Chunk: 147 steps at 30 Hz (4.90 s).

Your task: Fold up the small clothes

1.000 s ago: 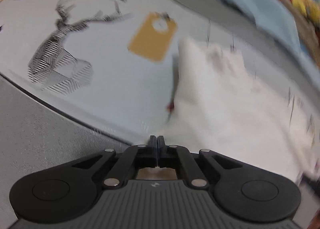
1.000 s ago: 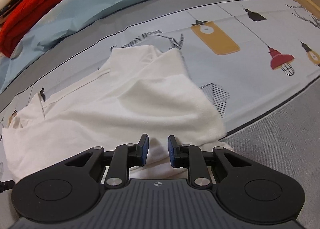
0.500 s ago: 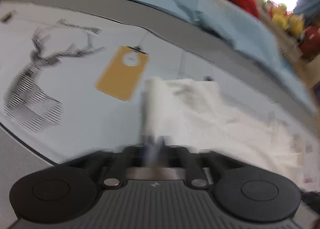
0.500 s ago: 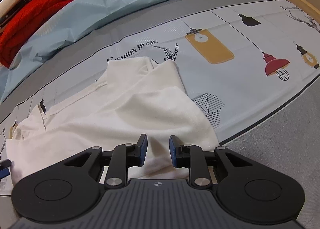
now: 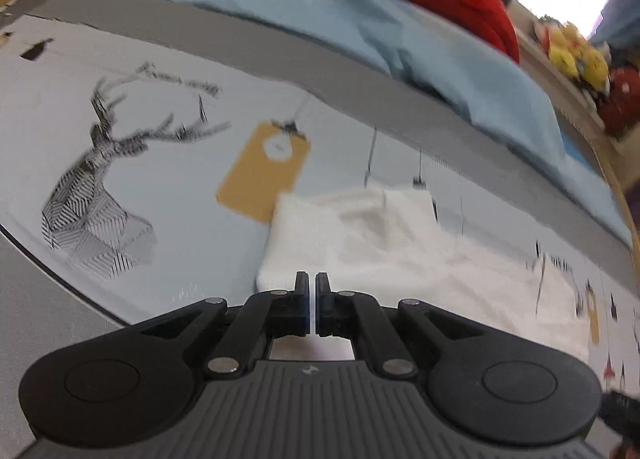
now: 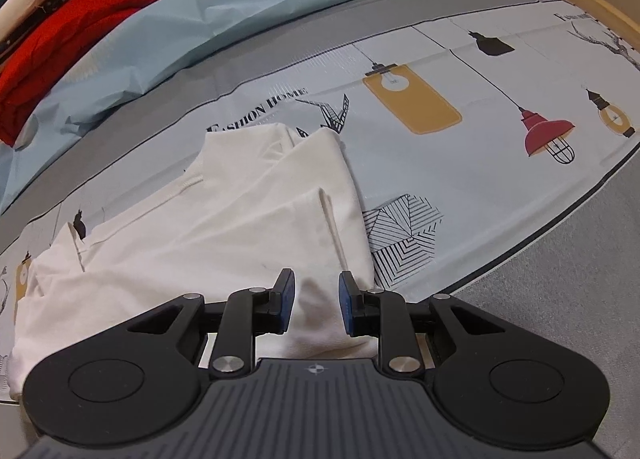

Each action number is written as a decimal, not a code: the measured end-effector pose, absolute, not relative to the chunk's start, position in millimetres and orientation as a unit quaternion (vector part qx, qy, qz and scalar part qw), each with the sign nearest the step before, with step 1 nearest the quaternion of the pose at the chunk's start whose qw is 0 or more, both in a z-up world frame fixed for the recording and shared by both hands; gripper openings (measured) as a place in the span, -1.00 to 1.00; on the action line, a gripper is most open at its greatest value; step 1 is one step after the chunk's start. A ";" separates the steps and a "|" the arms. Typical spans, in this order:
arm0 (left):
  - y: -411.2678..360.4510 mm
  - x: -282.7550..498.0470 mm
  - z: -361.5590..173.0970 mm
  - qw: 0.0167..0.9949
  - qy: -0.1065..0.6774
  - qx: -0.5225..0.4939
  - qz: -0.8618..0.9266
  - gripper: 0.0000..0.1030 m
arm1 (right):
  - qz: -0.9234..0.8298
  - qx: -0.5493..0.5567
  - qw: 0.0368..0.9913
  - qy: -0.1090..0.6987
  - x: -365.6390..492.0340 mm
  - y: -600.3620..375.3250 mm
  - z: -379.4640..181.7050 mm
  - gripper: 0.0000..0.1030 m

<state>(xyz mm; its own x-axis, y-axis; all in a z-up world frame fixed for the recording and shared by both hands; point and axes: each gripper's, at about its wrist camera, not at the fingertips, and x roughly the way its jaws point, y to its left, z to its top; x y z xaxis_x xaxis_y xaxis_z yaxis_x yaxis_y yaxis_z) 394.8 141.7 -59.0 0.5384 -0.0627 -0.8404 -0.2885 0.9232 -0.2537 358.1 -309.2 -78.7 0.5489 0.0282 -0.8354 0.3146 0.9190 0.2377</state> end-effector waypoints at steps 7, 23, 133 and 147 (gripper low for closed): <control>138.1 392.9 -78.5 0.823 0.550 -0.130 0.052 -0.91 | -0.100 0.172 0.855 0.479 359.0 -310.4 -87.0 -0.51; 142.1 391.0 -63.0 0.836 0.524 -0.157 0.042 -0.74 | -0.059 0.101 0.893 0.435 375.7 -310.3 -95.2 -0.59; 153.4 86.9 -97.0 0.779 0.614 -0.125 0.019 -0.76 | -0.069 0.188 0.823 0.531 42.6 -379.7 -90.0 -0.09; 151.8 87.6 -99.7 0.777 0.617 -0.124 0.026 -0.71 | -0.056 0.184 0.828 0.526 41.0 -378.6 -88.9 -0.83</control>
